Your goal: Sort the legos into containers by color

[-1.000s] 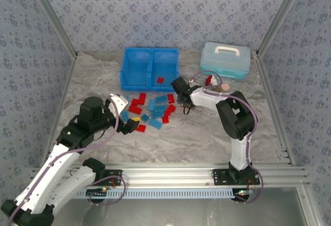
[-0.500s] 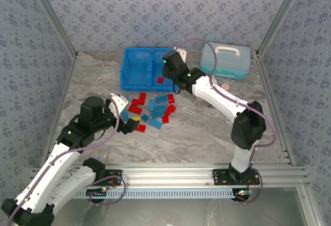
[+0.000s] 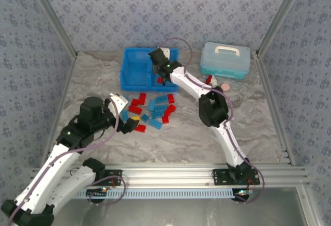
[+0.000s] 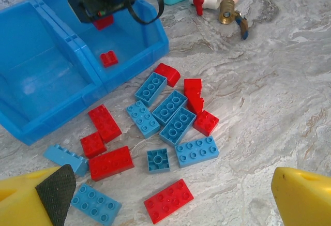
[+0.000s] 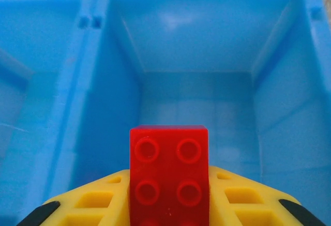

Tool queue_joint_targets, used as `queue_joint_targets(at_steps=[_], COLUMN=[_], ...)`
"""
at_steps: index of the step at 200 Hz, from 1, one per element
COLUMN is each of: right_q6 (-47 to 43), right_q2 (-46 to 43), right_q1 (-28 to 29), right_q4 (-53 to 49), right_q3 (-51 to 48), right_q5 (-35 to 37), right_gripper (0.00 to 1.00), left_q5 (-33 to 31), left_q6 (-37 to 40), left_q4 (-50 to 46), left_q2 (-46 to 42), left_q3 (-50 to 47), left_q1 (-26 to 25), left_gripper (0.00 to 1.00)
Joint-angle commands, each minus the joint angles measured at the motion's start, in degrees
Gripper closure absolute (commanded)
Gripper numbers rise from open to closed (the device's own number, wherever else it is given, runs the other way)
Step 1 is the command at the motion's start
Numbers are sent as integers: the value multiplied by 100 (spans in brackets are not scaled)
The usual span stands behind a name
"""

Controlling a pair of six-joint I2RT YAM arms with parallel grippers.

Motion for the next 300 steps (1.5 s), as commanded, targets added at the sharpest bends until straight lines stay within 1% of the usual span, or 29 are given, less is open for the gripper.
queue_joint_targets(at_steps=[1, 21, 57, 71, 82, 86, 102, 119, 129, 140, 173, 195, 213, 223, 231, 264, 288, 300], right_q6=[98, 227, 278, 197, 166, 152, 102, 32, -22, -46, -68, 192, 250, 350, 425, 639, 656, 843], right_q2=[292, 489, 273, 70, -140, -232, -730, -1463, -1964, -2533, -4069, -4576, -4633, -4525, -4379, -3692, -3319, -3200], right_q1=[-36, -47, -10, 31, 47, 58, 131, 257, 354, 471, 858, 1081, 1284, 1367, 1371, 1346, 1318, 1272], right_q4=[-159, -270, -473, -518, -524, -679, -732, -622, -577, -284, 82, -117, -155, -137, -119, 152, 289, 357], right_q3=[324, 392, 373, 379, 364, 348, 58, -619, -1238, -2001, -4217, -5089, -5479, -5618, -5674, -5612, -5533, -5540], right_q5=[-154, -267, -326, -300, -254, -237, -146, -13, 21, -3, -406, -679, -839, -825, -961, -1427, -1423, -1467], right_gripper=[65, 62, 46, 45, 46, 46, 47, 47, 47, 46, 45, 43, 42, 41, 41, 41, 43, 43], left_q5=[-51, -53, -51, -47, -47, -42, -47, -42, -42, -39, -3, -9, 6, 9, 8, 15, -13, -24], left_q6=[1, -2, -13, -9, -5, -8, -9, -4, -7, -26, -44, -34, -35, -19, -15, -52, -61, -61], left_q4=[92, 93, 103, 105, 107, 101, 108, 104, 107, 115, 154, 148, 147, 152, 159, 146, 123, 126], left_q2=[-67, -78, -80, -70, -72, -76, -68, -75, -79, -79, -69, -37, 0, 19, 32, 162, 224, 227], left_q3=[32, 18, 20, 10, 13, 9, 9, 15, 9, 9, -3, -21, -17, -20, -24, -39, -14, -25], left_q1=[-38, -38, -38, -35, -38, -34, -38, -38, -38, -38, -38, -37, -38, -38, -36, -58, -73, -75], left_gripper=[1, 1, 1, 1, 1, 1, 1, 1, 1, 1, 1, 1, 1, 1, 1, 1, 1, 1])
